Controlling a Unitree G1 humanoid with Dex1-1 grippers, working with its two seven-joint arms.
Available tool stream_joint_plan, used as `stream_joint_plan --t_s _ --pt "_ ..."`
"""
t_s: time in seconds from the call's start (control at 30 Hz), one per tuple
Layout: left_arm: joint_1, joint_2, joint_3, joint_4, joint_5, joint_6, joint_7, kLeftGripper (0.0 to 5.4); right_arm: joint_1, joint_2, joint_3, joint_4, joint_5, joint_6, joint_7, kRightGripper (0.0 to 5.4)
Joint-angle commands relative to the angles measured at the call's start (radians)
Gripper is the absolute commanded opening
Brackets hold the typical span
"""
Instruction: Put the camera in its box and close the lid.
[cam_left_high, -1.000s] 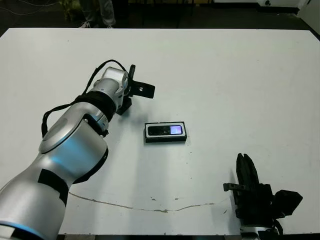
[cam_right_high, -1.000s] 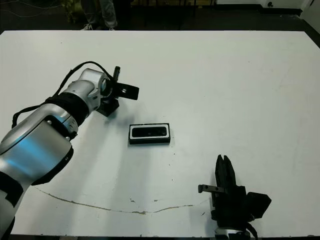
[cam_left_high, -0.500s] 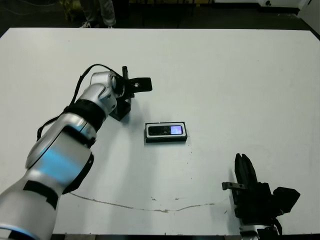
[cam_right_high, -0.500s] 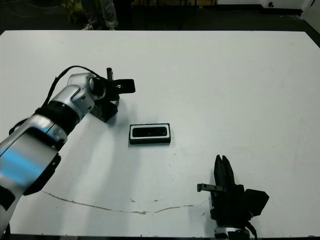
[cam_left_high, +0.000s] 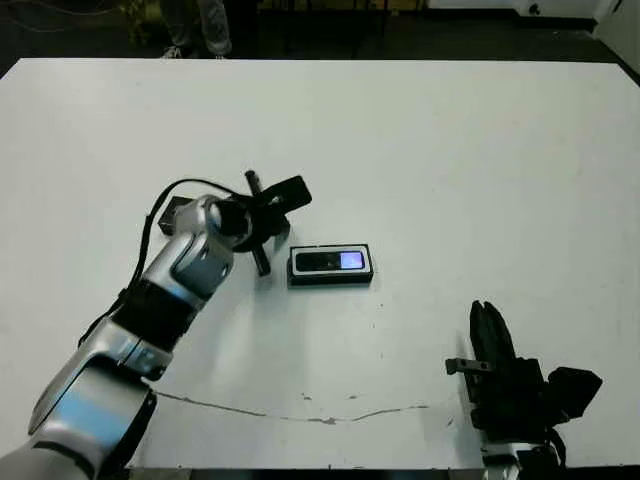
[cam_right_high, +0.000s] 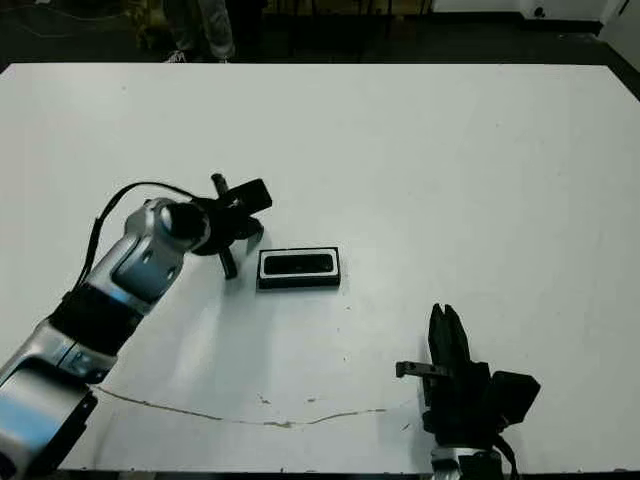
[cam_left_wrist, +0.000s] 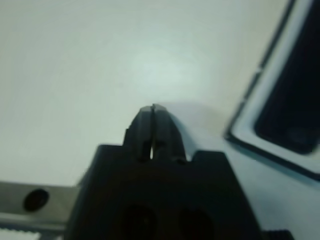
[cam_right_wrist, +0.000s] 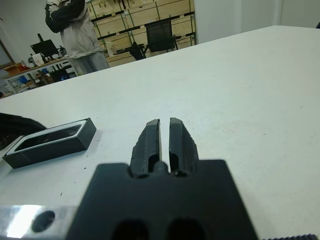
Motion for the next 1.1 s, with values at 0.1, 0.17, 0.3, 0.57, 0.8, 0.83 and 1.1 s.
stream_joint_plan --t_s 0.1,0.17,0.3,0.57,0.8,0.83,1.1 --pt "0.154 0.063 0.010 -0.156 -0.082 0.110 -0.032 0.02 0.016 -0.007 -0.005 0.023 0.004 0.003 -0.001 0.00" --pt "0.198 0.079 0.015 -0.251 -0.117 0.158 -0.036 0.02 0.023 -0.008 -0.003 0.001 0.002 0.039 -0.013 0.00" --pt "0.239 0.113 0.031 -0.458 -0.196 0.245 -0.042 0.02 0.026 -0.008 -0.002 -0.008 0.004 0.046 -0.014 0.00" --pt "0.199 0.229 0.243 -0.781 -0.440 0.261 -0.089 0.02 0.024 -0.021 0.002 -0.009 -0.009 0.041 -0.003 0.00" --pt "-0.007 0.413 0.396 -0.707 -0.545 0.164 -0.111 0.02 0.017 -0.022 -0.002 0.005 -0.007 0.037 0.008 0.00" --pt "-0.044 0.441 0.391 -0.657 -0.523 0.124 -0.102 0.02 0.015 -0.024 -0.004 0.013 -0.008 0.028 0.013 0.00" --pt "-0.240 0.518 0.240 -0.191 -0.225 -0.358 0.028 0.02 0.015 -0.029 -0.008 0.007 -0.015 0.037 0.016 0.00"
